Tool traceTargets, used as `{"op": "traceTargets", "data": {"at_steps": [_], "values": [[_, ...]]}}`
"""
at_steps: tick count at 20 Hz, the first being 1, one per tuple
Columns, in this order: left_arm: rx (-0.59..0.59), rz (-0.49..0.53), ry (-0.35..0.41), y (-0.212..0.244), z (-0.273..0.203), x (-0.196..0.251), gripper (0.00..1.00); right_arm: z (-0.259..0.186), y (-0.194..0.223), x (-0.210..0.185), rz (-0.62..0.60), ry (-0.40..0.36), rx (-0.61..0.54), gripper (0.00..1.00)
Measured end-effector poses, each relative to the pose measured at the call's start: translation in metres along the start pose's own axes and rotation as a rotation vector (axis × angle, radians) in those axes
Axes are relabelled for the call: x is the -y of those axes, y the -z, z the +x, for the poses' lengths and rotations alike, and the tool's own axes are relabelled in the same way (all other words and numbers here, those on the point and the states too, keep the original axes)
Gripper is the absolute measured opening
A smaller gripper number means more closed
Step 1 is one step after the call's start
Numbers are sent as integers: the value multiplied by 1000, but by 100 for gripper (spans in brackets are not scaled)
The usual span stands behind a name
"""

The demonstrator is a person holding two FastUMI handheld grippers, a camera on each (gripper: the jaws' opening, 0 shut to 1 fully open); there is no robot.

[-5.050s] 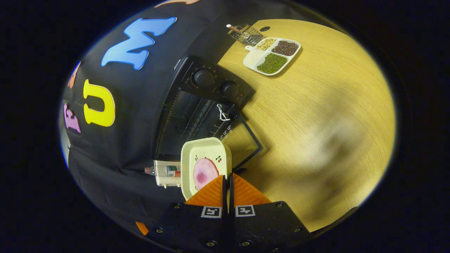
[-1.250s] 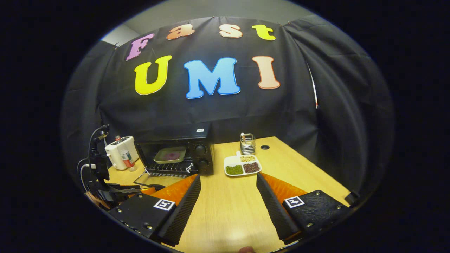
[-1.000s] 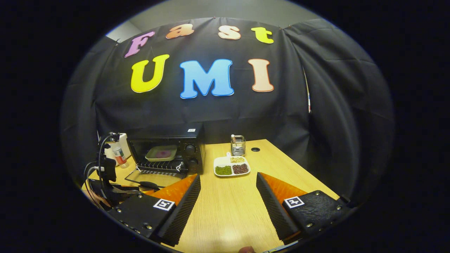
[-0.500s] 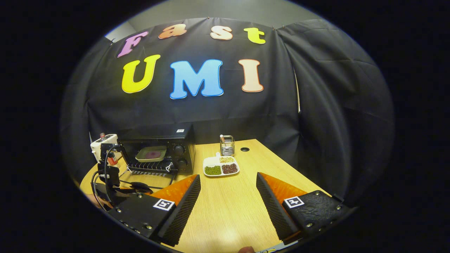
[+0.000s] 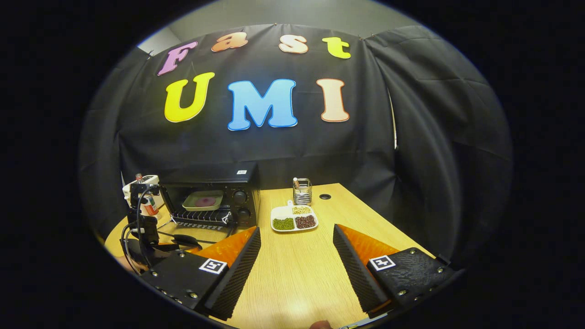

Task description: Open the electric oven with the left hand, put the food in, and close the electric oven.

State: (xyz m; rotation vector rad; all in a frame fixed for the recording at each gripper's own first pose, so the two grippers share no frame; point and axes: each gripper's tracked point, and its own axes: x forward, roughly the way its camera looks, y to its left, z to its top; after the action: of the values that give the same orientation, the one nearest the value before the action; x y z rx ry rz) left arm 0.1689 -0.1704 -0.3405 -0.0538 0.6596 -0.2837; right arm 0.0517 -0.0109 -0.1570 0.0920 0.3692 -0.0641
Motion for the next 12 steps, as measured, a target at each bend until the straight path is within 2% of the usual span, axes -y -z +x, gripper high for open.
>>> {"op": "traceTargets", "data": {"at_steps": [1, 3, 5, 6, 7, 12], "values": [[18, 10, -2, -5, -4, 0, 100, -1, 2, 0, 3, -3, -3, 98], [70, 33, -4, -23, -9, 1, 96, -5, 4, -2, 2, -10, -5, 98], [118, 59, -5, -43, -15, 2, 96, -6, 6, -5, 1, -20, -5, 98], [138, 63, -4, -52, -17, 3, 100, -6, 7, -7, 1, -25, -8, 98], [152, 59, -1, -61, -18, 3, 96, -6, 8, -8, 2, -28, -10, 98], [237, 56, 3, -107, -18, 1, 96, -1, 7, -11, 10, -37, -23, 98]]}}
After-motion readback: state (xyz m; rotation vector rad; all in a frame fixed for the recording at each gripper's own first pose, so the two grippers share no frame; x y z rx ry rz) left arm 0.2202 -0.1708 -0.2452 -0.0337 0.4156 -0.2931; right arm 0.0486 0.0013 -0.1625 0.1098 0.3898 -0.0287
